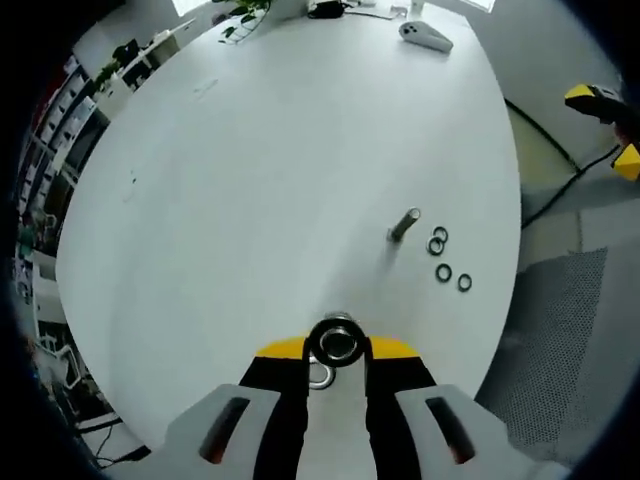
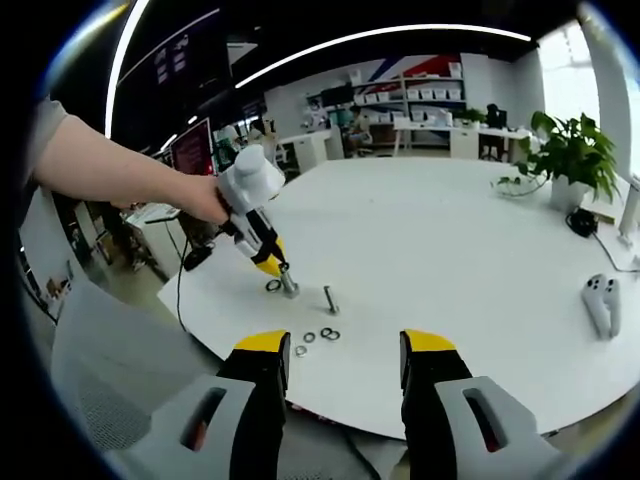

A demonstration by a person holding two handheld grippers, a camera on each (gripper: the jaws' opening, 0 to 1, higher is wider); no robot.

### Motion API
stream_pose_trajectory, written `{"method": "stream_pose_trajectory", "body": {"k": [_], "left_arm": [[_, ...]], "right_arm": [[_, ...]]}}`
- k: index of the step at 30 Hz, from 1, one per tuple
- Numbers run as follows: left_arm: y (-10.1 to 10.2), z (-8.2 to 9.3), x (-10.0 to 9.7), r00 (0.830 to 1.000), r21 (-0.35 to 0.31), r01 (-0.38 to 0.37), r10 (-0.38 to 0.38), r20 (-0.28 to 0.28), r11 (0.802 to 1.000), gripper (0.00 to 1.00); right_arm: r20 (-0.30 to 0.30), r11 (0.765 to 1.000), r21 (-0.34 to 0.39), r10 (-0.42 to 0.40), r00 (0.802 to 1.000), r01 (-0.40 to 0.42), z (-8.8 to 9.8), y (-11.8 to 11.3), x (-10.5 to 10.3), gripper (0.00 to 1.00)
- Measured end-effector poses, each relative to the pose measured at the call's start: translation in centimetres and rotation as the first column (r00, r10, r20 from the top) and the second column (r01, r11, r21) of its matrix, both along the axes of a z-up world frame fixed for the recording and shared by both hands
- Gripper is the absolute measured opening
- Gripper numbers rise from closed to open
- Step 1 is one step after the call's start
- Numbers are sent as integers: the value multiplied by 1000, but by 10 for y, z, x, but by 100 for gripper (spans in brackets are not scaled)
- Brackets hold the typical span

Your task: Place the washer onto the threaded stud by aligning its center hole with the stud, sliding it down to the base, and recovering from edge contact or off-axis alignment until the washer reaches the visible bottom stop.

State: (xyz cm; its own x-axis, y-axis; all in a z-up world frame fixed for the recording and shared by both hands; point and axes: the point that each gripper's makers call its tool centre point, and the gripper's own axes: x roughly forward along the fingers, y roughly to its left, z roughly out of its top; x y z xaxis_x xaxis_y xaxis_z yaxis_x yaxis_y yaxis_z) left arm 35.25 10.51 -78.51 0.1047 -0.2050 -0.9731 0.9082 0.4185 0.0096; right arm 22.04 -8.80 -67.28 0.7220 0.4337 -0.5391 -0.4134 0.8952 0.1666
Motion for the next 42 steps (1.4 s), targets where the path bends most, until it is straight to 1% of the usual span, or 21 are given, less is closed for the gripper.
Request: {"method": "stream_pose_trajectory", "body": {"k": [6,9,14,19,24,30,33,38,42], "left_arm": [[0,-11,0,1000,13,2,-2,-20,1000,18],[0,-22,0,1000,24,7,-6,-27,1000,18],[1,-29,0,999,35,10,-9,-34,999,18],[1,-33,0,999,35,16,-15,-39,999,18],[2,-36,-1,998,21,-12,14,-53,1000,18],[1,-37,-2,999,9,-26,26,-47,1000,18],[1,-37,-2,999,1,-21,21,-44,1000,19],[0,-38,-2,999,-3,-23,23,-43,1000,19],[-1,-39,-2,999,3,-23,23,-41,1000,20]], "right_arm": [[-4,1000,0,-4,1000,4,-1,0,0,46],[-5,1000,3,-9,1000,9,-1,-1,0,46],[-7,1000,4,-7,1000,7,-1,-1,0,46],[-9,1000,3,-2,1000,2,-1,0,0,46],[-15,1000,-2,5,1000,-5,-2,1,-1,46],[-21,1000,-10,18,1000,-18,-4,3,-2,46],[-24,1000,-12,22,999,-22,-4,3,-2,46],[-19,1000,-6,20,1000,-20,-3,3,-2,47],[-2,999,10,30,1000,-30,1,6,-1,47]]}}
